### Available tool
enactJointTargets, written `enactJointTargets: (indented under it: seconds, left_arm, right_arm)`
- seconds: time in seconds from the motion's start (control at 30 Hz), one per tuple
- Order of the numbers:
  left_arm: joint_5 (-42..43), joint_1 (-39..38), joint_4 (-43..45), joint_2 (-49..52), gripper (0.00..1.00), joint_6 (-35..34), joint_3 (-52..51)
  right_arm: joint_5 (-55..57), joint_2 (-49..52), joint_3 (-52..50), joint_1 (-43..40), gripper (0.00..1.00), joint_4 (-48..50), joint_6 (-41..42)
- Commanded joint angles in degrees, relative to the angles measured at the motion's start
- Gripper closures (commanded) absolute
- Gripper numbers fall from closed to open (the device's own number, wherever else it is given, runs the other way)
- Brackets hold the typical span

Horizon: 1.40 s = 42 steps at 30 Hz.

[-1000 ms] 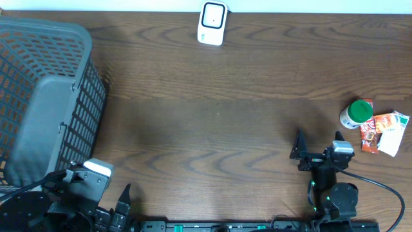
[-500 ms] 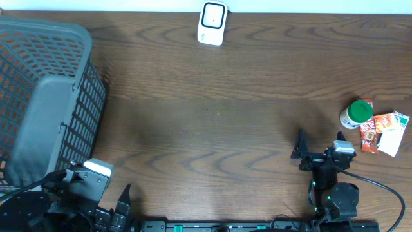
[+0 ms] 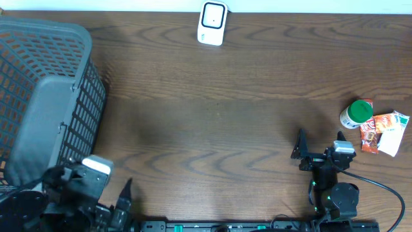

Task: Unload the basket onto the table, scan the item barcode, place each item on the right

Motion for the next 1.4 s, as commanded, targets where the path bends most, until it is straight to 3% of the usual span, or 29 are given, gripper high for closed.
enactJointTargets:
  seconds: [0.0, 0.23, 0.4, 0.6, 0.87, 1.0, 1.37]
  left_arm:
    - [7.6, 1.7, 8.5, -3.3, 0.01, -0.2, -4.0]
    - [11.0, 2.2, 32.1, -16.8, 0.01, -1.1, -24.2]
    - [10.7, 3.1, 51.1, -24.3, 0.01, -6.0, -41.9]
    - [7.0, 3.1, 67.8, -29.1, 0.01, -14.2, -58.8]
    - [-0.7, 3.4, 73.2, -36.7, 0.01, -16.9, -71.9]
    - [-2.5, 4.0, 73.5, -37.0, 0.01, -20.6, -75.6]
    - [-5.6, 4.1, 77.5, -37.0, 0.01, -21.3, -85.1]
  right_arm:
    - [-0.3, -0.4, 0.0, -0.3, 0.01, -0.3, -0.8]
    - [-0.3, -0.4, 0.0, -0.3, 0.01, -0.3, -0.8]
    - [-0.3, -0.4, 0.0, -0.3, 0.01, -0.3, -0.8]
    - [-0.3, -0.4, 0.0, -0.3, 0.01, -0.3, -0.8]
    - [-0.3, -0.4, 0.0, -0.3, 0.01, -0.3, -0.8]
    - [-0.3, -0.4, 0.0, -0.3, 0.01, -0.3, -0.8]
    - [-0.3, -0.4, 0.0, -0.3, 0.01, -0.3, -0.8]
